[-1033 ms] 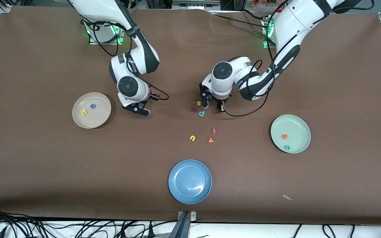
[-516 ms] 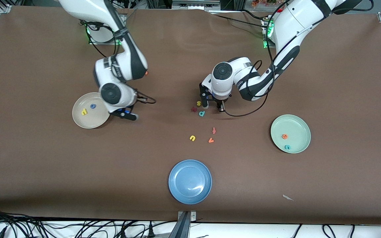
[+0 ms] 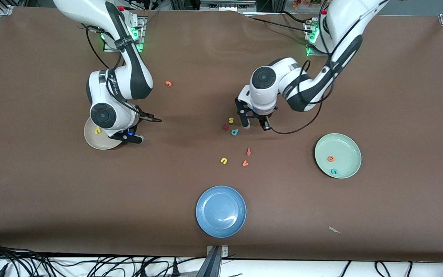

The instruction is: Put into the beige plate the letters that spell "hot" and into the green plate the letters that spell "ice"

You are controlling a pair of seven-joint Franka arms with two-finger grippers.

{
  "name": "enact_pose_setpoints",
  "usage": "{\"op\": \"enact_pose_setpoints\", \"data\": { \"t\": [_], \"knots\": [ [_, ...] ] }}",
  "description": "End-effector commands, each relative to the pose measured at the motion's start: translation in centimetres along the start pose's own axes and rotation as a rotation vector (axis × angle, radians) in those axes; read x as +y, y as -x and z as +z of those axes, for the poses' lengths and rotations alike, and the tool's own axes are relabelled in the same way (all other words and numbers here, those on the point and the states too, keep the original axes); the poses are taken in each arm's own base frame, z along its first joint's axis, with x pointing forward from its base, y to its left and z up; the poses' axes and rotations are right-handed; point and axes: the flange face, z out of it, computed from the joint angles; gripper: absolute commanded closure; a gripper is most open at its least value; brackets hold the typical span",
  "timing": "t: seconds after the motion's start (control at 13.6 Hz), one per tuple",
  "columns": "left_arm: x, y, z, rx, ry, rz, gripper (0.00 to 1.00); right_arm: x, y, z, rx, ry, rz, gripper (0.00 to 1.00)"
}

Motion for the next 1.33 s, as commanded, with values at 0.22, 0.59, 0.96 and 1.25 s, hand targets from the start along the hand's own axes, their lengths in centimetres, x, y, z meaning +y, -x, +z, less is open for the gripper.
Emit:
{"op": "enact_pose_setpoints", "data": {
  "t": [0.22, 0.59, 0.96, 1.25],
  "knots": [
    [-11.3, 11.3, -1.4, -0.040, 0.110, -0.332, 1.00, -3.4, 6.8, -0.6, -0.001, -0.041, -0.131, 0.24],
    [-17.6, 21.8, 1.3, -0.097, 0.190, -0.592, 1.00, -5.7, 13.6, 2.6, 0.103, -0.083, -0.236, 0.14],
    [-20.4, 22.6, 4.6, -0.024, 0.142, -0.641, 0.57, -5.4, 15.5, 9.2, 0.190, -0.078, -0.269, 0.14],
    [-22.1, 22.9, 5.0, -0.045, 0.043, -0.577, 0.00, -3.5, 16.1, 13.6, 0.189, -0.048, -0.265, 0.15]
  ]
}}
